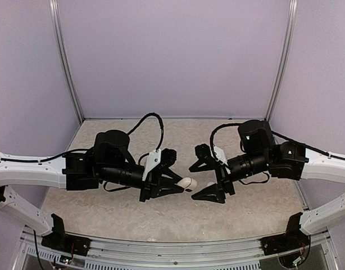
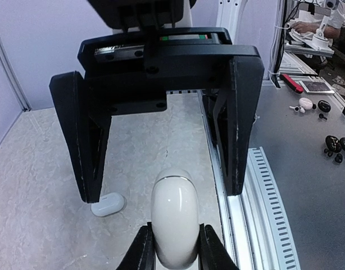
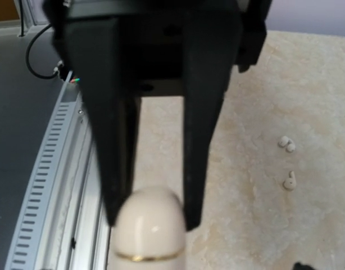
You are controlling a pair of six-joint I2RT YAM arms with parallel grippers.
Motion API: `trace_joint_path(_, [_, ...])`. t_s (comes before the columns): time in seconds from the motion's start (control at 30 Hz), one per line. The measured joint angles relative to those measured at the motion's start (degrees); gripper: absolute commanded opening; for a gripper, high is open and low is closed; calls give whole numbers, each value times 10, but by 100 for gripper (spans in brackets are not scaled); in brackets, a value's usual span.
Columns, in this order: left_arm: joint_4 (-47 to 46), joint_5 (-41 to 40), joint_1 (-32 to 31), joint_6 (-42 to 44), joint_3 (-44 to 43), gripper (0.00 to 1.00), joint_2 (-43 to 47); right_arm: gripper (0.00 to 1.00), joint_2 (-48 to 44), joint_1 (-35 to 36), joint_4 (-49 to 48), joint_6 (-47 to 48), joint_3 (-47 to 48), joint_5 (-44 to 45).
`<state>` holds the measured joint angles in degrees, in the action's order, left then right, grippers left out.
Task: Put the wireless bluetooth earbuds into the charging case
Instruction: Pass from the left arm to the right
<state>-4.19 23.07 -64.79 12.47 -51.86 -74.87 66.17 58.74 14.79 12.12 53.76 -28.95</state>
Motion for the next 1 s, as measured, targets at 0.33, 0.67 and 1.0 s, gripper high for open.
trace_joint_path(0.33, [-1, -9, -10, 3, -9, 16, -7, 65, 15, 8, 25, 4, 2, 0])
trace_joint_path(0.67, [-1, -10, -13, 6, -12, 15, -16, 52, 25, 12, 39, 12, 8, -5])
trace_joint_path(1.0, [-1, -10, -13, 7, -13, 15, -25, 43, 35, 18, 52, 18, 14, -4])
